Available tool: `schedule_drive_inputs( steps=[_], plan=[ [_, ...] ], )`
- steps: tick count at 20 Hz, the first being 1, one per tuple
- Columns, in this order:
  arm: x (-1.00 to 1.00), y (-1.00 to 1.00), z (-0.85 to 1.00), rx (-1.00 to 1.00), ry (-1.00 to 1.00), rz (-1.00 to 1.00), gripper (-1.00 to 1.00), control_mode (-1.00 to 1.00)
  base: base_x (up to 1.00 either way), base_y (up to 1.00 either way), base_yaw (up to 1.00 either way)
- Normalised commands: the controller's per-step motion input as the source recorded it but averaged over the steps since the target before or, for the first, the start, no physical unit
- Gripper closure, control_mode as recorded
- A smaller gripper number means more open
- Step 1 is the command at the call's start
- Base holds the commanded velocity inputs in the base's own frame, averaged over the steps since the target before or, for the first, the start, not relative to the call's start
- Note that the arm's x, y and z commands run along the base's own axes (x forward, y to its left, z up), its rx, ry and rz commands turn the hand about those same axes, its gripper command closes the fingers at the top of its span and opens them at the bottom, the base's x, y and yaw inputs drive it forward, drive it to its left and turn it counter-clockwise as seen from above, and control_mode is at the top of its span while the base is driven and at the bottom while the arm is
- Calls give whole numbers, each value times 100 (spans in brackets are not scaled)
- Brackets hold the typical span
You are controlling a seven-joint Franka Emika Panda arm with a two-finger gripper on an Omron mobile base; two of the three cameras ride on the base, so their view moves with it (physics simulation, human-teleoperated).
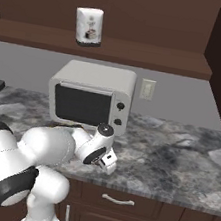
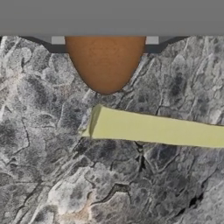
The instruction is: Pick the egg and butter from the fridge and place them by the bowl for mixing.
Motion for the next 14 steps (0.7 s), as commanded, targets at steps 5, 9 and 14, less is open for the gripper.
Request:
schedule_drive_inputs(
  steps=[5, 9, 14],
  plan=[
    [3, 0, -10, 2, 0, 0, -100, -100, 0, 0, 0],
    [0, 0, -5, 0, 0, 0, -100, -100, 0, 0, 0],
    [-2, 6, 0, 0, 0, 0, -100, -100, 0, 0, 0]
  ],
)
